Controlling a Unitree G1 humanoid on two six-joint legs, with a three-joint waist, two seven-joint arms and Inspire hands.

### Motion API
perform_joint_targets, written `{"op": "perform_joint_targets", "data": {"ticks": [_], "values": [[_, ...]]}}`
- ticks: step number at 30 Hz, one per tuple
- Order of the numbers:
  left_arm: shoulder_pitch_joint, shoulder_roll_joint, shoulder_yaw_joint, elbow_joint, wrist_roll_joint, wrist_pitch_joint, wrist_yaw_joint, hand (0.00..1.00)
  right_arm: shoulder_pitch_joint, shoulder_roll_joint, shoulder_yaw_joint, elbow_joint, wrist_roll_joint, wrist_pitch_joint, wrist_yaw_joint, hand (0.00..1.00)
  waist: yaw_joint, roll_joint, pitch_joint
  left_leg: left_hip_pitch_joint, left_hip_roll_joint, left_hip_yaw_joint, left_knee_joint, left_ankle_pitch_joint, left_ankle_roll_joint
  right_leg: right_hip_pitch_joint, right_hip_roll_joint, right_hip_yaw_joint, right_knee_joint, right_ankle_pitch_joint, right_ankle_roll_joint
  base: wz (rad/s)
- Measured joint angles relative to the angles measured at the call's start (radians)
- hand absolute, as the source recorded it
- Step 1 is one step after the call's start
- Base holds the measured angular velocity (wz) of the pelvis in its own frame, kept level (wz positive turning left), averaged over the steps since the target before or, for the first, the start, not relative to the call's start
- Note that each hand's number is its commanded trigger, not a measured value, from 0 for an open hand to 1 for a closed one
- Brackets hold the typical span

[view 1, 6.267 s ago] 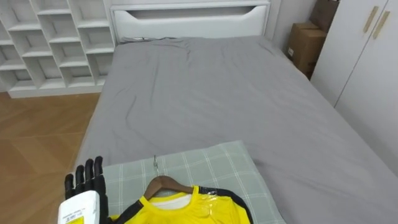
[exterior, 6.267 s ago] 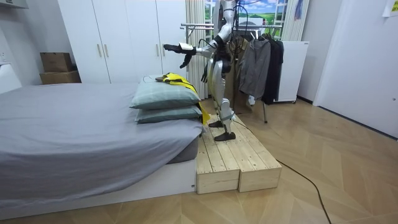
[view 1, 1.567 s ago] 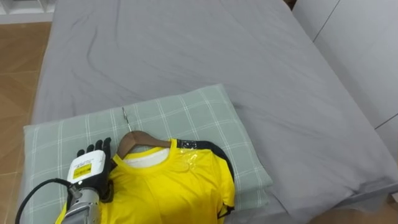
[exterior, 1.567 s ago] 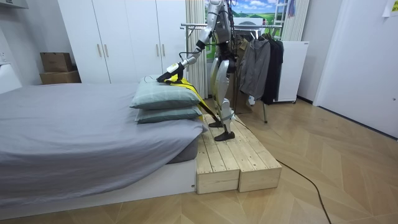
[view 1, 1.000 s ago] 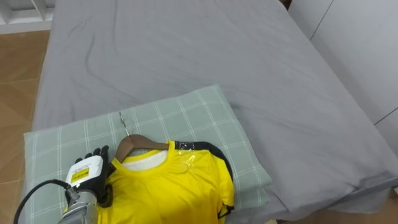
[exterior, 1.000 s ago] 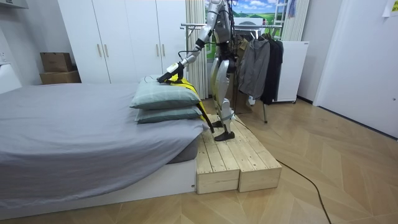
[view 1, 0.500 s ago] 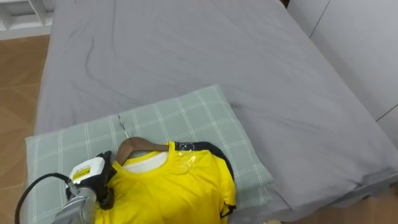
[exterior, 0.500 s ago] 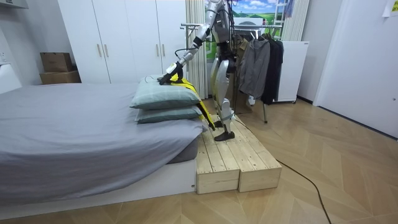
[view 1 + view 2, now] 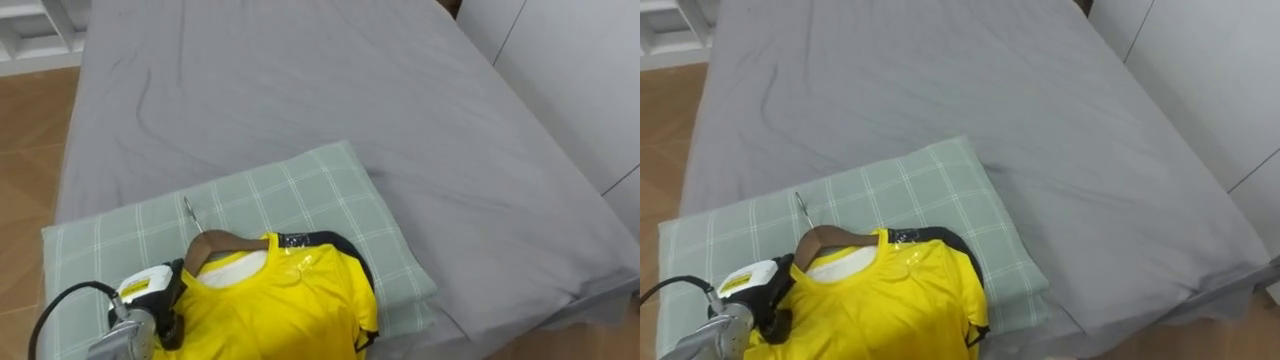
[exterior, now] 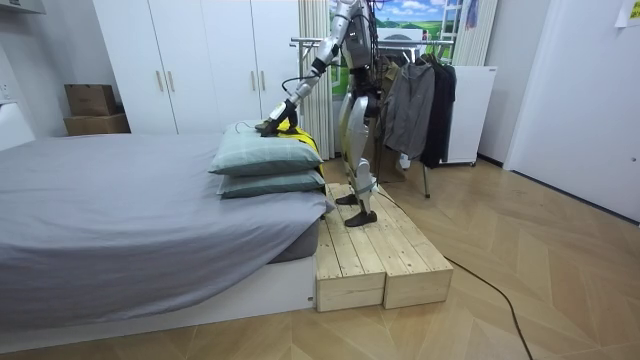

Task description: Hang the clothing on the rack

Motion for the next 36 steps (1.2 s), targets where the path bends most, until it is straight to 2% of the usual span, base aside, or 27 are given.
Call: {"op": "perform_joint_targets", "data": {"ticks": [2,3,9,20,32,36], "values": [[0.0,0.0,-0.001,0.0,0.0,0.002,0.0,0.59,-0.001,0.0,0.0,-0.001,-0.002,0.0,0.0,0.0,-0.003,0.0,0.0,0.002,0.0,0.001,0.0,0.0,0.0,0.0,0.0,0.0,0.0,0.0,0.0,0.0],[-0.001,0.001,-0.001,-0.001,0.0,0.003,0.003,1.0,-0.001,-0.001,0.0,-0.001,-0.003,0.0,0.0,0.0,-0.004,0.0,-0.0001,0.004,0.0,0.002,-0.001,0.0,0.0,0.0,0.0,0.0,0.001,0.0,0.0,0.0],[-0.031,0.007,-0.001,-0.002,-0.001,0.017,0.001,1.0,-0.001,-0.004,0.0,0.0,-0.01,0.004,0.001,0.0,-0.005,0.003,-0.0008,0.01,0.001,0.006,-0.001,0.0,0.0,0.004,0.0,0.003,0.004,0.0,0.0,0.0],[-0.031,0.007,0.001,-0.002,-0.002,0.021,-0.017,1.0,0.0,-0.004,0.0,0.001,-0.028,0.004,0.0,0.0,-0.004,0.008,-0.0012,0.013,0.001,0.008,-0.002,0.001,0.002,0.005,-0.002,0.003,0.014,0.0,-0.001,0.0],[0.005,0.0,0.002,-0.001,-0.008,0.012,-0.045,1.0,0.012,-0.006,-0.019,0.001,-0.052,0.003,-0.002,0.0,-0.005,0.009,-0.0028,0.023,0.0,0.012,-0.012,0.005,0.007,0.008,-0.007,0.004,0.016,-0.002,0.0,0.0],[0.005,0.0,0.002,-0.001,-0.01,0.014,-0.045,1.0,0.029,-0.006,-0.039,-0.001,-0.061,0.003,-0.014,0.0,-0.003,0.005,-0.006,0.028,-0.001,0.012,-0.009,0.006,0.007,0.01,-0.006,0.005,0.016,-0.002,0.001,0.0]]}}
